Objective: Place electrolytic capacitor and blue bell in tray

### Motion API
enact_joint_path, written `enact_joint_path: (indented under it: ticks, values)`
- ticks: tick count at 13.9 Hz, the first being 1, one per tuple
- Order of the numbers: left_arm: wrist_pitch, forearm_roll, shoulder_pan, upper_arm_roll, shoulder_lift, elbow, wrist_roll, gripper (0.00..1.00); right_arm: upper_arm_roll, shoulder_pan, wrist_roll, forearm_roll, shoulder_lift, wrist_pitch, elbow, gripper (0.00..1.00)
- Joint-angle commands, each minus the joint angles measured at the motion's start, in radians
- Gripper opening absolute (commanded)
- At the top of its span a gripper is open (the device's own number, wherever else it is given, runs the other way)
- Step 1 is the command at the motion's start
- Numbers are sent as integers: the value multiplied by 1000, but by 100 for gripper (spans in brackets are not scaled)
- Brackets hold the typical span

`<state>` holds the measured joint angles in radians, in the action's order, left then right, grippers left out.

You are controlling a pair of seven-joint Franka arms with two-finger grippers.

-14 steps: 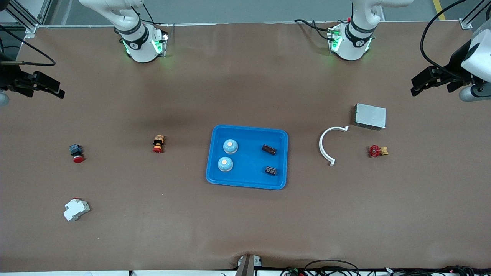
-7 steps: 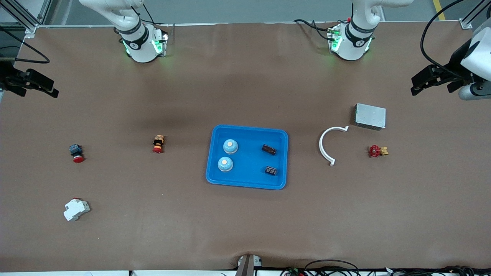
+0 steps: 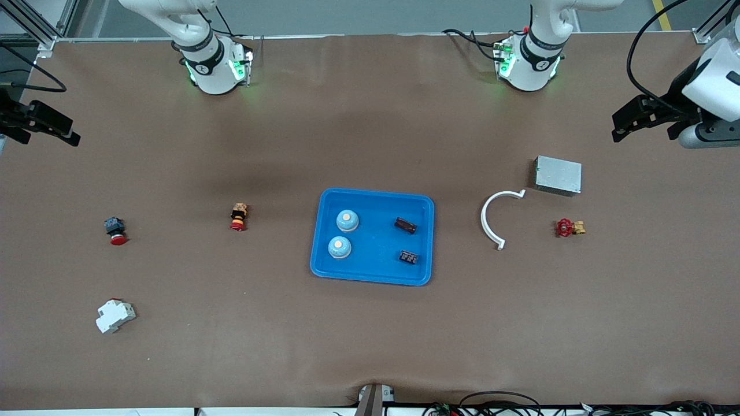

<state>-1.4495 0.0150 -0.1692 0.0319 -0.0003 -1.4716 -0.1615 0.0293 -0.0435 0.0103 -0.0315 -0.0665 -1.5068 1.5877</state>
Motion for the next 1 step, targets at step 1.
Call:
enact_joint_path:
  ticks: [1]
  values:
    - [14, 16, 5, 2, -15, 11, 11, 100, -5, -7, 2, 13, 10, 16, -31, 100]
